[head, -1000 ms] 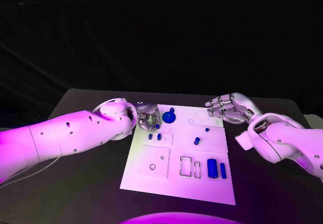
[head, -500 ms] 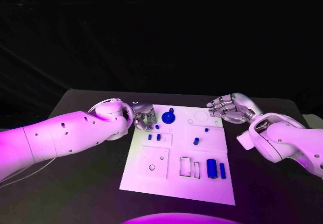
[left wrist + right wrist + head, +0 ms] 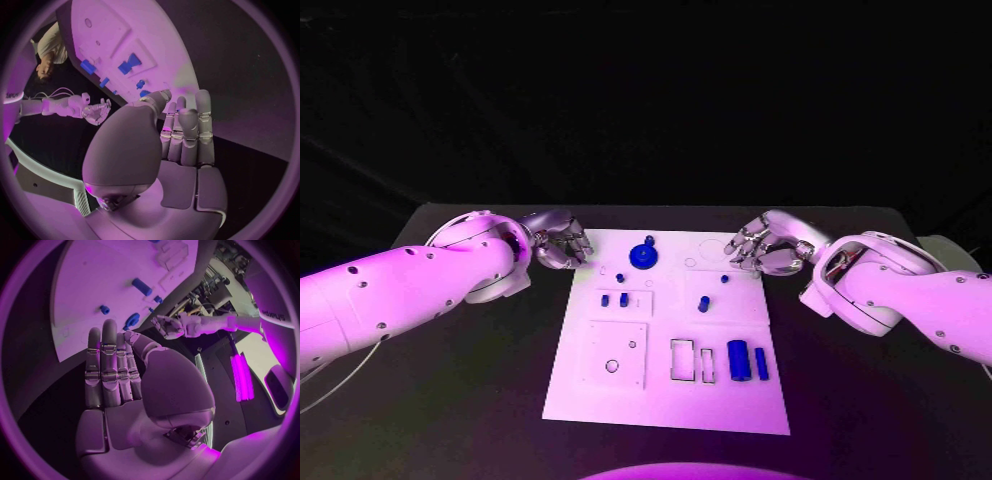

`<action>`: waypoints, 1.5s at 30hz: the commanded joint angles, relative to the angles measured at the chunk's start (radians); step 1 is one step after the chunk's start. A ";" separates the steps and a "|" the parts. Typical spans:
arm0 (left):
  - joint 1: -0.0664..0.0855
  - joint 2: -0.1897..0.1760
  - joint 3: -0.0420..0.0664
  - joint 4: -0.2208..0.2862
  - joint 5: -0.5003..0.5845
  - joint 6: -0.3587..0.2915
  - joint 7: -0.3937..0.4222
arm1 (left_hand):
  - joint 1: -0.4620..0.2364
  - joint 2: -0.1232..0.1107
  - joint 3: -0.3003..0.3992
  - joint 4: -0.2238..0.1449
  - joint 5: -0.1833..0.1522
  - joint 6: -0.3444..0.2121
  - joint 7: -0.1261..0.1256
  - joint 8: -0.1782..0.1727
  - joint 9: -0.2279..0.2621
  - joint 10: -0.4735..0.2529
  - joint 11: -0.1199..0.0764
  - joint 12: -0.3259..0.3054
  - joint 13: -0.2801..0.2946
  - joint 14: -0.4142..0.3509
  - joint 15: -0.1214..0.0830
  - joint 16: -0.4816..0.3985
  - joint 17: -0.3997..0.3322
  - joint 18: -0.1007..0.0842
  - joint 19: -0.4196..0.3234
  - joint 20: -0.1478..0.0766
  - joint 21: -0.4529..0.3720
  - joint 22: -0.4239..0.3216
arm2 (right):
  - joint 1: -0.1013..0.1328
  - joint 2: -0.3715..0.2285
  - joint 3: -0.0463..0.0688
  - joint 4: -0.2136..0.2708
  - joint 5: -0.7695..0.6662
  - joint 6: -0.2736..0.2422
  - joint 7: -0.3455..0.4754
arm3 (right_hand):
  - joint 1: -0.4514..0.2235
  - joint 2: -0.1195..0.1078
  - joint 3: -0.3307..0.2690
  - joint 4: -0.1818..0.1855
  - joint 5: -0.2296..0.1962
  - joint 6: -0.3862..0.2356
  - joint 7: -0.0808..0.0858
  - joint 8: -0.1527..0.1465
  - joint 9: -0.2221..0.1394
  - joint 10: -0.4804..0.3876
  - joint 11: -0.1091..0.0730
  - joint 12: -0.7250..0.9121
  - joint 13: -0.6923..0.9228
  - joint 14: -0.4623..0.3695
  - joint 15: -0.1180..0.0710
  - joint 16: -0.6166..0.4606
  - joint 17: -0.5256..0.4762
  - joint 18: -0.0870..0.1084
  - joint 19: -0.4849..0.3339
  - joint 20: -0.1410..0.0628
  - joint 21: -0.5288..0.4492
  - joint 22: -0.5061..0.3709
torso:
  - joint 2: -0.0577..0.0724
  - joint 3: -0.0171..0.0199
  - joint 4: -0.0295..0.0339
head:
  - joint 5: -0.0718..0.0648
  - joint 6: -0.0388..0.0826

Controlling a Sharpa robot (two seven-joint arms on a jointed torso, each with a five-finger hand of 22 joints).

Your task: Assemble the parts on the task board

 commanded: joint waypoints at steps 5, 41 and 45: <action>0.005 -0.028 0.000 0.060 0.676 -0.096 0.211 | 0.019 0.013 -0.002 -0.018 -0.002 0.007 0.009 0.011 -0.001 -0.016 0.007 0.021 0.005 -0.084 0.009 -0.097 -0.113 0.012 -0.043 0.007 -0.036 -0.017 | -0.001 0.020 0.000 -0.001 -0.455 0.116 -0.180 | -0.003 -0.031 -0.004 0.034 0.033 0.030 -0.002 -0.067 0.000 0.017 -0.009 -0.106 0.004 0.040 -0.018 0.421 0.304 0.005 0.210 -0.042 -0.052 -0.120 | 0.001 -0.0015 -0.0005 | -0.031 0.008; 0.005 -0.074 -0.003 0.150 0.948 -0.114 0.308 | 0.025 0.028 -0.009 -0.033 -0.003 0.000 0.016 0.011 -0.004 -0.031 0.012 0.033 0.007 -0.088 0.012 -0.103 -0.123 0.013 -0.047 0.010 -0.040 -0.020 | -0.043 0.106 -0.001 -0.017 -0.607 0.156 -0.257 | 0.027 -0.057 0.071 0.092 0.002 0.105 -0.002 -0.157 0.029 0.047 0.003 -0.221 0.007 0.043 -0.013 1.036 0.900 -0.053 0.315 -0.053 0.398 0.260 | 0.005 -0.0003 0.0013 | -0.037 -0.006; 0.005 -0.075 -0.003 0.150 0.943 -0.109 0.305 | 0.031 0.035 -0.007 -0.039 -0.002 -0.002 0.017 0.011 -0.004 -0.037 0.013 0.036 0.008 -0.088 0.012 -0.103 -0.125 0.013 -0.047 0.010 -0.039 -0.019 | -0.048 0.113 -0.001 -0.021 -0.607 0.158 -0.259 | 0.031 -0.052 0.075 0.090 0.003 0.110 -0.003 -0.157 0.032 0.051 0.001 -0.221 0.009 0.044 -0.014 1.040 0.904 -0.053 0.308 -0.052 0.418 0.282 | 0.003 -0.0005 0.0007 | -0.036 -0.009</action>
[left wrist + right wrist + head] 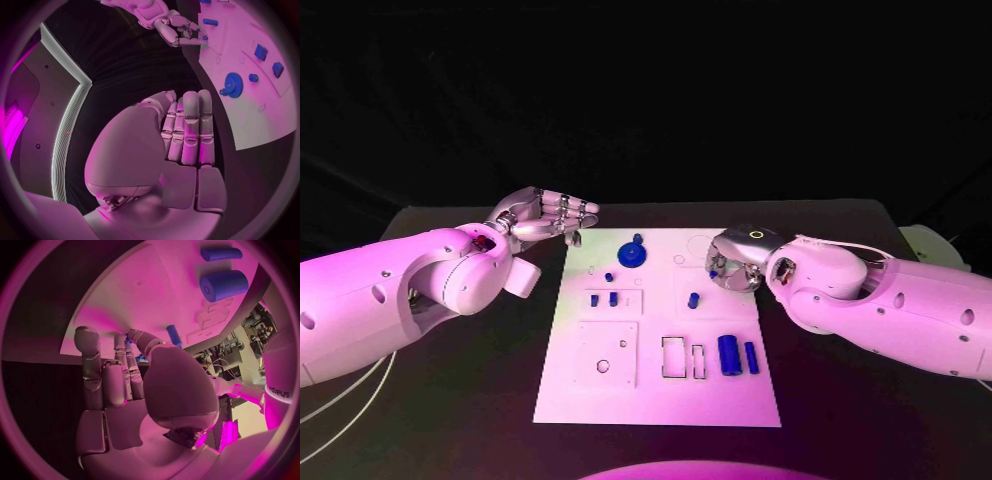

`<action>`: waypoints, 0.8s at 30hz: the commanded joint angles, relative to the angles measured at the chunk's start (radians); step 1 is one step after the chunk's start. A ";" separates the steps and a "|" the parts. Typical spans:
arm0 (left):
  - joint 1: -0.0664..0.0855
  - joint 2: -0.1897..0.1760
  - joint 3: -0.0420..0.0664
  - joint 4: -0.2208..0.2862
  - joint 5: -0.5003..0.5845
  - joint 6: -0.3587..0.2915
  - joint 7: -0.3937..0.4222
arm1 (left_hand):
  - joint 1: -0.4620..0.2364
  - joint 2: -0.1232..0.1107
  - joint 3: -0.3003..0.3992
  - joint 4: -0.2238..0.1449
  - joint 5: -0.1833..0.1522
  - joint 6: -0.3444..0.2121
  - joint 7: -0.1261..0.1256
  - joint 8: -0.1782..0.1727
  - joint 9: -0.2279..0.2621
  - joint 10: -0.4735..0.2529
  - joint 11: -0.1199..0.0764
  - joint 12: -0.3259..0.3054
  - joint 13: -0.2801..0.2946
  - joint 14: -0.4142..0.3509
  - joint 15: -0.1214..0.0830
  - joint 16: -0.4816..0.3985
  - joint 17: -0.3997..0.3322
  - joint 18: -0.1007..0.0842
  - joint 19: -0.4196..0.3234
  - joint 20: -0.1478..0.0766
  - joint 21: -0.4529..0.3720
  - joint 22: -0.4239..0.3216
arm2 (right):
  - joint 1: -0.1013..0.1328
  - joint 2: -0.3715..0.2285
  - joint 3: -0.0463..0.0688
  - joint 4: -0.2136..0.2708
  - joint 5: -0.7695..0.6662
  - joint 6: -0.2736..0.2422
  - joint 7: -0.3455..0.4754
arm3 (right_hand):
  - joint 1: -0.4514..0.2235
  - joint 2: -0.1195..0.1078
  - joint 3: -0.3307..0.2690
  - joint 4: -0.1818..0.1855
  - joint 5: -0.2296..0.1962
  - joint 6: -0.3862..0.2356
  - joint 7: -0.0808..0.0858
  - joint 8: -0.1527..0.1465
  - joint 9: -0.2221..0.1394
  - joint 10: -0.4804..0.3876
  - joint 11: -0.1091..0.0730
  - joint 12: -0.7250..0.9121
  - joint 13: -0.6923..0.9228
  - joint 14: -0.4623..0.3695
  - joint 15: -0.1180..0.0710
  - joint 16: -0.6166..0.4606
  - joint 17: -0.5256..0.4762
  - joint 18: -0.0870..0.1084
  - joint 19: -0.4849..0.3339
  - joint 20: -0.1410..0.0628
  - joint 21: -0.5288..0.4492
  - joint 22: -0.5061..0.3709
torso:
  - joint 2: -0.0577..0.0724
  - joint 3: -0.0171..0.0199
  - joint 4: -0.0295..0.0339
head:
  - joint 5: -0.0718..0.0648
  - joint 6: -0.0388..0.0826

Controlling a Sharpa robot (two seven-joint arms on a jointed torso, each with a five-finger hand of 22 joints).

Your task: Assemble the parts on the task board

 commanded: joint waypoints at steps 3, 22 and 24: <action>0.001 0.000 0.001 0.003 0.000 0.005 0.012 | 0.006 0.010 0.000 -0.009 -0.002 -0.003 0.004 0.001 -0.001 -0.010 -0.001 0.006 0.002 -0.009 0.002 -0.007 -0.002 0.013 -0.006 -0.002 -0.002 -0.001 | -0.012 0.010 -0.004 -0.006 -0.016 0.040 -0.015 | 0.015 0.007 0.010 0.001 -0.004 0.009 0.004 -0.006 0.003 0.005 0.002 -0.009 -0.001 0.048 0.001 0.019 0.018 -0.008 -0.010 0.001 0.043 0.040 | -0.001 -0.0001 0.0001 | 0.000 -0.002; 0.001 0.005 0.001 -0.001 -0.005 0.007 0.000 | 0.006 0.016 -0.002 -0.019 -0.002 -0.016 0.011 -0.001 -0.003 -0.039 0.007 0.009 -0.001 -0.016 0.007 -0.010 -0.009 0.013 -0.012 0.001 -0.001 0.001 | -0.016 0.023 -0.004 -0.007 -0.037 0.029 -0.039 | 0.051 0.066 0.063 -0.032 -0.041 0.056 -0.013 0.015 0.031 0.059 -0.014 0.002 0.015 0.055 -0.013 0.054 0.053 -0.014 -0.013 0.004 0.200 0.182 | -0.002 -0.0007 0.0003 | 0.003 -0.002; 0.001 0.005 0.001 -0.002 -0.006 0.008 -0.001 | 0.006 0.016 -0.002 -0.019 -0.002 -0.016 0.011 -0.001 -0.003 -0.039 0.007 0.009 -0.001 -0.016 0.007 -0.010 -0.009 0.013 -0.012 0.001 -0.001 0.001 | -0.016 0.023 -0.004 -0.005 -0.039 0.020 -0.038 | 0.051 0.068 0.068 -0.036 -0.041 0.056 -0.013 0.015 0.033 0.061 -0.015 0.000 0.016 0.055 -0.013 0.055 0.053 -0.015 -0.014 0.004 0.209 0.192 | -0.002 -0.0006 0.0005 | 0.003 -0.001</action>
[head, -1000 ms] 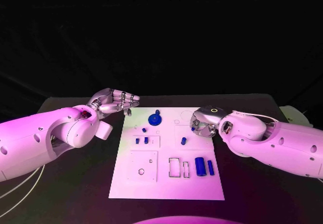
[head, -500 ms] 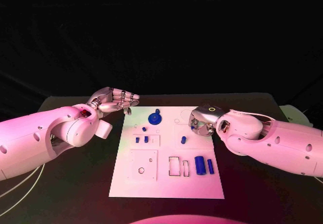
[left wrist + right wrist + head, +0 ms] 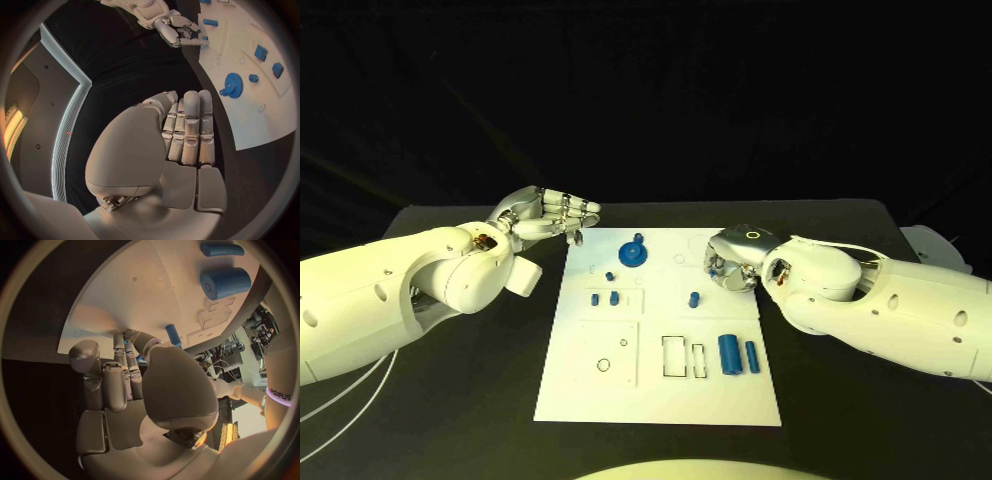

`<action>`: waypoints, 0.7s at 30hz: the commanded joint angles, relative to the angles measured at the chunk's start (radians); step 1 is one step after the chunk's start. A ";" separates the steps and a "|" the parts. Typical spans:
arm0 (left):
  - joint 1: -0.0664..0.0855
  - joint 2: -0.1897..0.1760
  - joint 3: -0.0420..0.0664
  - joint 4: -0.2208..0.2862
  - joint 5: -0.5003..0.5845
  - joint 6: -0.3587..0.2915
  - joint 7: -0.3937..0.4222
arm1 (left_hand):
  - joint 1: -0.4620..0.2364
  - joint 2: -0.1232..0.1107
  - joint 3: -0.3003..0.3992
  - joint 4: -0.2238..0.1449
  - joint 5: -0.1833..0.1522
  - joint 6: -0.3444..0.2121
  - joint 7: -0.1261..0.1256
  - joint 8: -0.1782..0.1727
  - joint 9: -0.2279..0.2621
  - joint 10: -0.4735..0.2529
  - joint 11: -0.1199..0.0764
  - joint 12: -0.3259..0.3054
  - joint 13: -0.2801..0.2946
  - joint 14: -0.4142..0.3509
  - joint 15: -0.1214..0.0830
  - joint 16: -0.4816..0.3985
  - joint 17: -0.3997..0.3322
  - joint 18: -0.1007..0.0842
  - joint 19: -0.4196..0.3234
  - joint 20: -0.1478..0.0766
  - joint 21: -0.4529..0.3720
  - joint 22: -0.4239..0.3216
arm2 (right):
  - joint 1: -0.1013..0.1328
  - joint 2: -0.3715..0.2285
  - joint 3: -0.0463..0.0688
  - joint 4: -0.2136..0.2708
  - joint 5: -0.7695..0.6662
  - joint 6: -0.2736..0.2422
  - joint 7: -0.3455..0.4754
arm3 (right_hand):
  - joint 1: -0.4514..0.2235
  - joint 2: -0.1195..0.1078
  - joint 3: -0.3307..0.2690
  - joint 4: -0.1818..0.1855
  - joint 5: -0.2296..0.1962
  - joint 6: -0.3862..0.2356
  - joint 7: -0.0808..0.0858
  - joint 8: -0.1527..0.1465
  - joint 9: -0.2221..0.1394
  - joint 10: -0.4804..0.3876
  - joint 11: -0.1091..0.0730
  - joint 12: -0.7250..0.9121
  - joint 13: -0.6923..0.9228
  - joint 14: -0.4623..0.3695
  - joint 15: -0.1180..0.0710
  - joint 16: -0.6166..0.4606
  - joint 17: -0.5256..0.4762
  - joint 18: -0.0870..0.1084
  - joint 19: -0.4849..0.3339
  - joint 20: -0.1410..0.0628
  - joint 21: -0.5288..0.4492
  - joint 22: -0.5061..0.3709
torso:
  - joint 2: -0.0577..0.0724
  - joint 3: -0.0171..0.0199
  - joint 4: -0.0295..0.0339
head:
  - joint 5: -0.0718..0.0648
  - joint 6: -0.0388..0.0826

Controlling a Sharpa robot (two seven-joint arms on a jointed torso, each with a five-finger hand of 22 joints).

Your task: Assemble the parts on the task board

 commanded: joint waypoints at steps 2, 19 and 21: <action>0.001 0.003 0.001 0.000 -0.005 0.007 0.001 | -0.002 0.008 0.002 -0.006 -0.002 -0.007 0.001 -0.001 -0.002 -0.008 0.004 0.005 -0.001 -0.009 0.000 -0.006 -0.001 0.013 -0.005 0.001 -0.001 0.001 | -0.010 0.004 -0.007 -0.001 -0.023 0.005 -0.015 | 0.011 0.028 0.008 -0.003 0.001 0.006 0.001 0.003 0.003 0.014 -0.009 -0.002 0.003 0.055 -0.006 0.005 0.000 -0.015 -0.007 0.001 0.011 0.011 | -0.001 0.0000 0.0000 | 0.000 0.002; 0.001 0.008 0.001 -0.011 -0.007 0.007 -0.006 | -0.008 0.008 -0.003 -0.012 -0.002 -0.027 0.011 -0.005 -0.003 -0.036 0.012 0.012 -0.004 -0.015 0.007 -0.006 -0.007 0.013 -0.011 0.006 0.000 0.001 | 0.003 -0.060 0.002 0.096 -0.028 -0.056 -0.025 | 0.004 0.022 0.010 -0.007 -0.004 0.007 0.002 0.003 0.007 0.016 -0.008 -0.006 0.005 0.055 -0.005 0.009 0.004 -0.018 -0.008 0.002 0.031 0.030 | -0.003 -0.0007 -0.0012 | -0.002 0.013; 0.001 0.009 0.001 -0.012 -0.007 0.007 -0.007 | -0.008 0.008 -0.003 -0.012 -0.002 -0.029 0.012 -0.006 -0.003 -0.037 0.013 0.012 -0.004 -0.015 0.007 -0.006 -0.007 0.013 -0.011 0.007 0.000 0.001 | 0.007 -0.071 0.004 0.117 -0.026 -0.060 -0.026 | 0.003 0.022 0.010 -0.007 -0.004 0.007 0.002 0.003 0.008 0.017 -0.008 -0.006 0.005 0.056 -0.005 0.010 0.005 -0.018 -0.008 0.002 0.035 0.033 | -0.002 -0.0008 -0.0005 | -0.003 0.017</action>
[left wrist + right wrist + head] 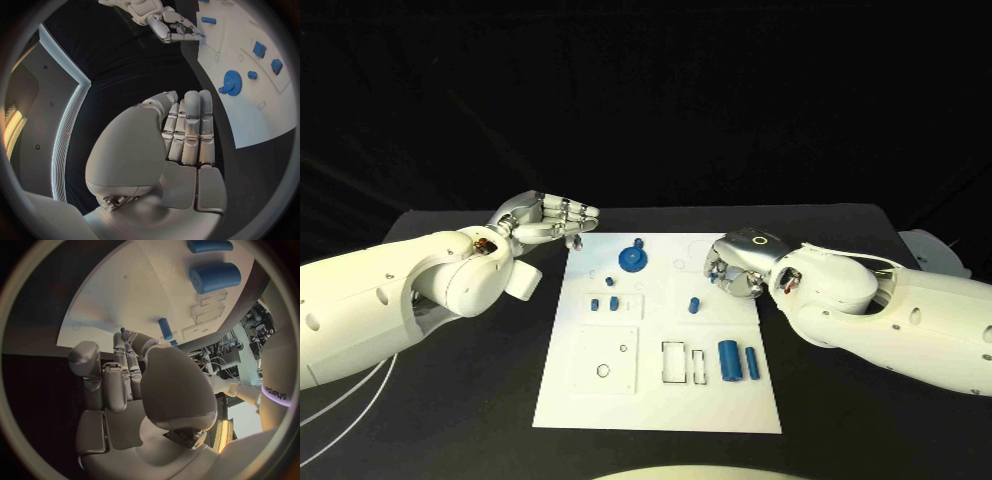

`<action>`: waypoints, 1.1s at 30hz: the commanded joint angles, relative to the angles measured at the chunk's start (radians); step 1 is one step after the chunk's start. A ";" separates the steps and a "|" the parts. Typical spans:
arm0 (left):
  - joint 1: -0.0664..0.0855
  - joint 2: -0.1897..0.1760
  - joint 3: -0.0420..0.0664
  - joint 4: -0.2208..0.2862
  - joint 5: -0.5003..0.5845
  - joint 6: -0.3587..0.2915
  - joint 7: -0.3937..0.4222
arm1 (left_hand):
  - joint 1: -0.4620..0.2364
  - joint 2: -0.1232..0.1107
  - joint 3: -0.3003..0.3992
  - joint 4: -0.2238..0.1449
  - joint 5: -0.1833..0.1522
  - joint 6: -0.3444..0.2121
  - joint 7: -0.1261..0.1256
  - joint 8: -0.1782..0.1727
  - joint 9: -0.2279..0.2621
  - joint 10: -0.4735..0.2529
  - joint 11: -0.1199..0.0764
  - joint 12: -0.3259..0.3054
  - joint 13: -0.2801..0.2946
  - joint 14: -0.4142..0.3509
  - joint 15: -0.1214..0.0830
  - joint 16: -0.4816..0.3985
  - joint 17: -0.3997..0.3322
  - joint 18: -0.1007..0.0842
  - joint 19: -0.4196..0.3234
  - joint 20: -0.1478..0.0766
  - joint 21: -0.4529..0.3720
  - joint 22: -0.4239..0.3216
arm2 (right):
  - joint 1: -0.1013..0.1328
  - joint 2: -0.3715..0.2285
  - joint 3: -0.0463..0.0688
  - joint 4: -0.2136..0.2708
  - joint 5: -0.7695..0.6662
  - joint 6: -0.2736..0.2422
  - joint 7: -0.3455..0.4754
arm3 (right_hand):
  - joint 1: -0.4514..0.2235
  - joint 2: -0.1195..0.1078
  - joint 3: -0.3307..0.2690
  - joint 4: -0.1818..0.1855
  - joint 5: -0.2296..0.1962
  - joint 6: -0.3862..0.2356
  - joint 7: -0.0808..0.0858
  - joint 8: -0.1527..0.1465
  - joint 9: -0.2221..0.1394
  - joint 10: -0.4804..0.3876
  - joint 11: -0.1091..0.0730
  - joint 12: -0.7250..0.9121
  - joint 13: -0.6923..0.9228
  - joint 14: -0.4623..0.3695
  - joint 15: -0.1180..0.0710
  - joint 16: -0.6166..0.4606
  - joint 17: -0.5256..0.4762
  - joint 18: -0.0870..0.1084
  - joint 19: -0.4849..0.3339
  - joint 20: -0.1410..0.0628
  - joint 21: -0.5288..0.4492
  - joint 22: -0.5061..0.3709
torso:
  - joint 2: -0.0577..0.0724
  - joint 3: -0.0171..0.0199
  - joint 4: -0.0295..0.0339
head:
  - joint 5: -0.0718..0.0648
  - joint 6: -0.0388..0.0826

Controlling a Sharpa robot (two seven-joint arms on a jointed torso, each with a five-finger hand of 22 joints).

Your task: Assemble the parts on the task board

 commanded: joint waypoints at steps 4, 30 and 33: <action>0.001 0.007 0.001 0.000 -0.005 0.007 0.000 | -0.005 0.004 -0.001 -0.004 -0.002 -0.012 0.001 -0.006 -0.002 -0.013 0.001 0.006 -0.002 -0.009 0.001 -0.006 -0.002 0.013 -0.008 0.004 0.000 0.001 | 0.008 -0.024 0.004 0.069 -0.009 -0.031 -0.008 | -0.008 0.000 0.005 -0.004 0.004 0.009 0.003 0.003 0.005 0.012 -0.007 -0.007 0.000 0.056 -0.005 0.006 0.003 -0.019 -0.004 -0.002 0.009 0.007 | 0.000 -0.0003 0.0000 | 0.003 0.007; 0.001 0.043 -0.001 -0.015 -0.004 0.007 -0.006 | -0.011 0.006 -0.006 -0.006 -0.003 -0.028 0.009 -0.007 -0.001 -0.033 0.008 0.015 -0.002 -0.013 0.006 -0.005 -0.006 0.013 -0.010 0.009 -0.002 0.000 | -0.082 0.136 0.005 0.159 0.066 -0.078 0.060 | -0.012 -0.002 0.008 -0.008 0.008 0.007 0.004 0.001 0.009 0.013 -0.006 -0.012 0.002 0.055 -0.005 0.007 0.002 -0.018 -0.011 -0.001 0.011 0.014 | 0.001 -0.0017 0.0002 | 0.168 -0.042; 0.001 0.046 -0.002 -0.016 -0.004 0.008 -0.007 | -0.011 0.006 -0.006 -0.006 -0.003 -0.028 0.009 -0.007 -0.001 -0.033 0.008 0.015 -0.002 -0.013 0.006 -0.005 -0.006 0.013 -0.010 0.009 -0.002 0.000 | -0.108 0.159 0.005 0.141 0.075 -0.081 0.070 | -0.012 -0.001 0.009 -0.008 0.008 0.007 0.004 0.000 0.009 0.013 -0.006 -0.013 0.002 0.056 -0.005 0.008 0.003 -0.018 -0.011 -0.001 0.012 0.015 | 0.002 0.0005 -0.0013 | 0.183 -0.045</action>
